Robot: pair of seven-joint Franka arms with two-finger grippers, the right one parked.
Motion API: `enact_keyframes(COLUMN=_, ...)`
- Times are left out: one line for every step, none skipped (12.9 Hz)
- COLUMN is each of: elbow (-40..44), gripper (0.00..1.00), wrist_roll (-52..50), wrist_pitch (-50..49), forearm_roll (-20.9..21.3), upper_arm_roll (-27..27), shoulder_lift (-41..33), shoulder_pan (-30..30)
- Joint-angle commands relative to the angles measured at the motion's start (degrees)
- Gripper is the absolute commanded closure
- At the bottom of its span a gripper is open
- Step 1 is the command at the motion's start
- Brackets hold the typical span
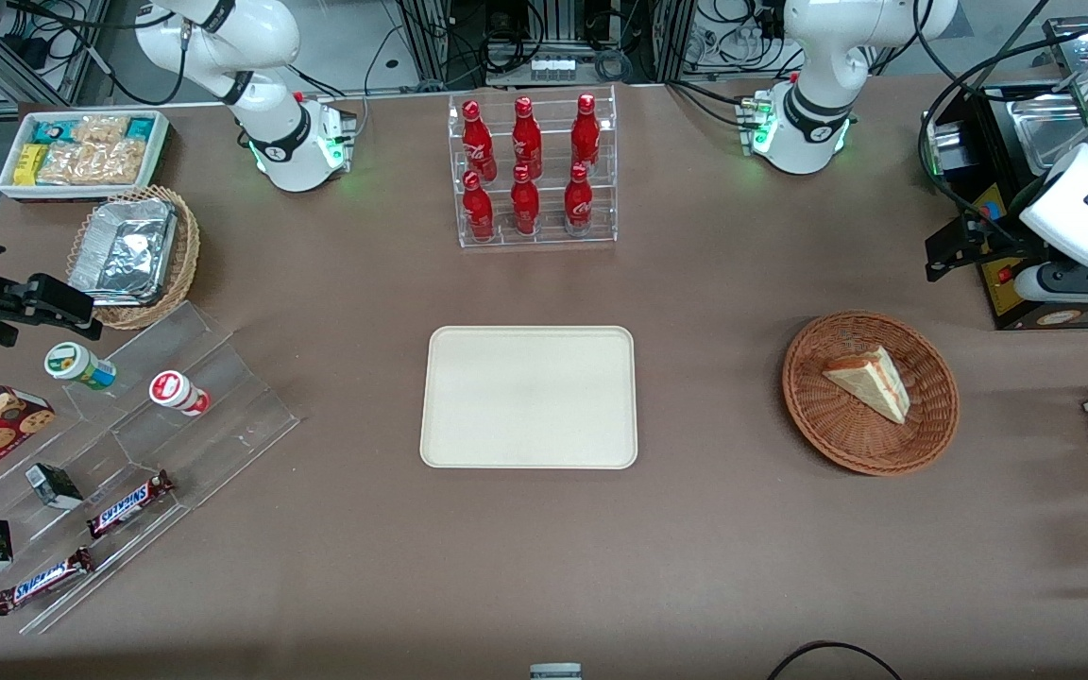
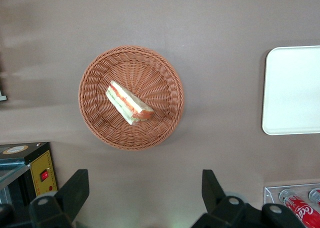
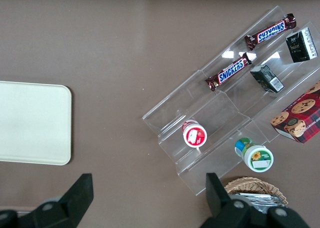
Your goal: Place sandwich from basket to tray
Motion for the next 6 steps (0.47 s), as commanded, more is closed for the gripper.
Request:
enact_keyframes(elbow=0.76, gripper=0.0, wrist_roll=-1.16, wrist_pitch=-0.86, forearm_roll=-0.05, upper_arm_roll=0.28, shoulder_lift=-0.29, shoulder_pan=-0.58)
enact_keyframes(elbow=0.94, gripper=0.0, wrist_roll=-1.07, wrist_pitch=-0.86, forearm_roll=-0.05, upper_arm_roll=0.37, shoulder_lift=-0.2, shoulder_pan=-0.58)
enact_keyframes(elbow=0.94, gripper=0.0, wrist_roll=-0.9, wrist_pitch=-0.77, forearm_roll=-0.05, upper_arm_roll=0.37, shoulder_lift=-0.11, shoulder_pan=-0.49)
enact_keyframes(elbow=0.94, gripper=0.0, wrist_roll=-0.72, wrist_pitch=-0.77, forearm_roll=0.04, upper_arm_roll=0.37, shoulder_lift=-0.11, shoulder_pan=-0.49)
enact_keyframes(elbow=0.85, gripper=0.0, wrist_roll=-0.46, wrist_pitch=-0.77, forearm_roll=0.04, upper_arm_roll=0.46, shoulder_lift=0.15, shoulder_pan=-0.23)
enact_keyframes(elbow=0.77, gripper=0.0, wrist_roll=-0.72, wrist_pitch=-0.86, forearm_roll=0.04, upper_arm_roll=0.46, shoulder_lift=0.85, shoulder_pan=0.21)
